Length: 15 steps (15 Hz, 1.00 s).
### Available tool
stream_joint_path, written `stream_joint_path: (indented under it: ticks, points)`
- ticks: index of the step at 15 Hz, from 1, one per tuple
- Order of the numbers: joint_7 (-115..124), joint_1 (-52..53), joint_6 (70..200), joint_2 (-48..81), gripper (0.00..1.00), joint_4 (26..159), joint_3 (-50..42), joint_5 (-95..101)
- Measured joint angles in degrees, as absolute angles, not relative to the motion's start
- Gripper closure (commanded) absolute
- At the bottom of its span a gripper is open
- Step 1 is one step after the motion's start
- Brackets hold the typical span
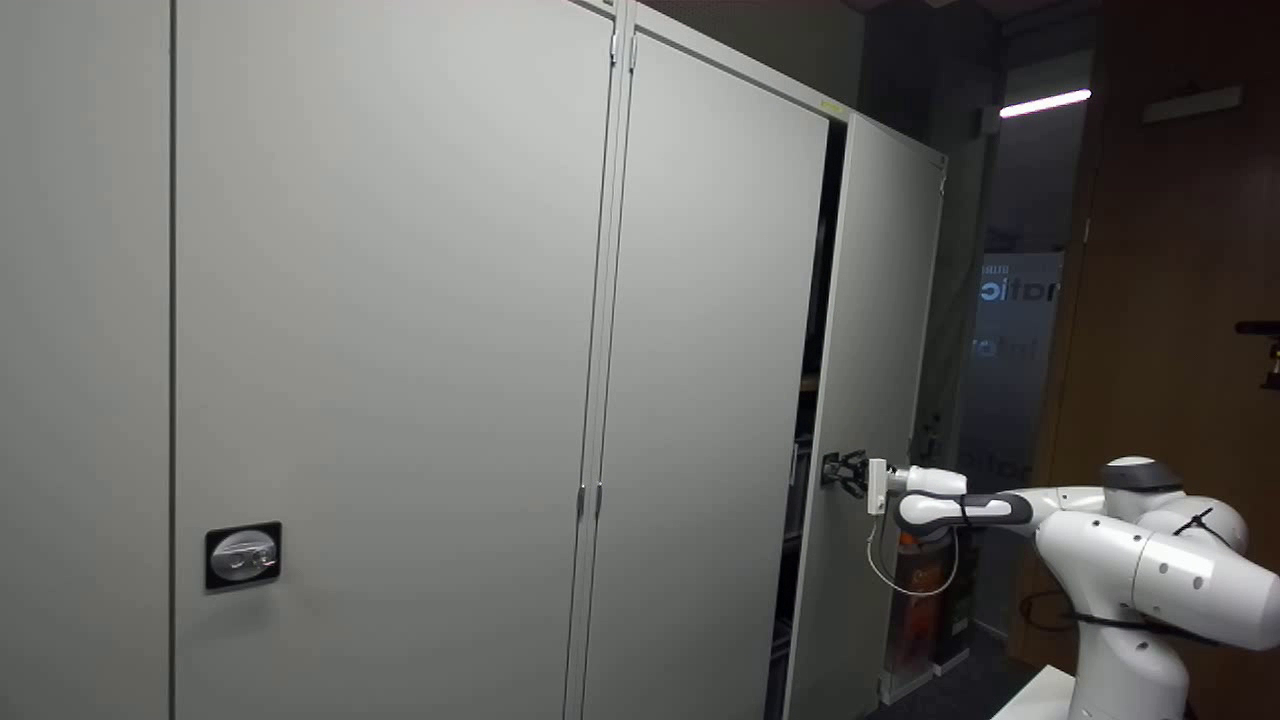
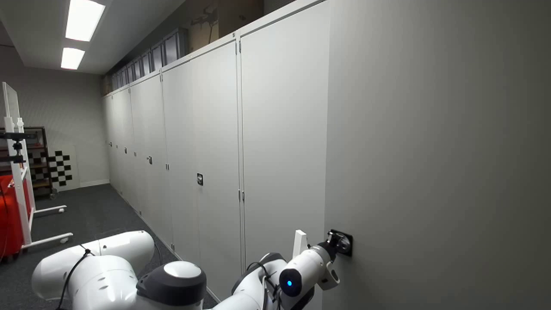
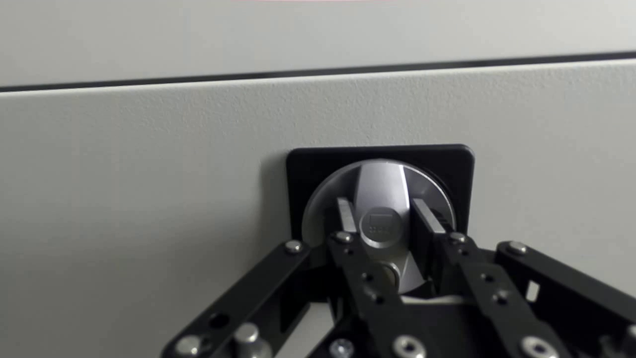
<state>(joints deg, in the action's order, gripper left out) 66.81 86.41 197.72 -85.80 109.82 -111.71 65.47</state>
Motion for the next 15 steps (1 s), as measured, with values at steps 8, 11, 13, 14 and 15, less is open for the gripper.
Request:
stream_joint_path:
  ticks: [8,11,13,14,15]
  points:
    - [66.98,86.28,197.72,-85.8,0.92,109.84,-111.76,65.94]
    - [66.98,86.27,197.72,-85.8,0.92,109.84,-111.76,65.95]
    - [66.98,86.27,197.72,-85.8,0.92,109.84,-111.76,65.95]
    - [66.98,86.27,197.72,-85.8,0.92,109.84,-111.76,65.95]
    - [66.98,86.26,197.72,-85.8,0.88,109.84,-111.76,65.95]
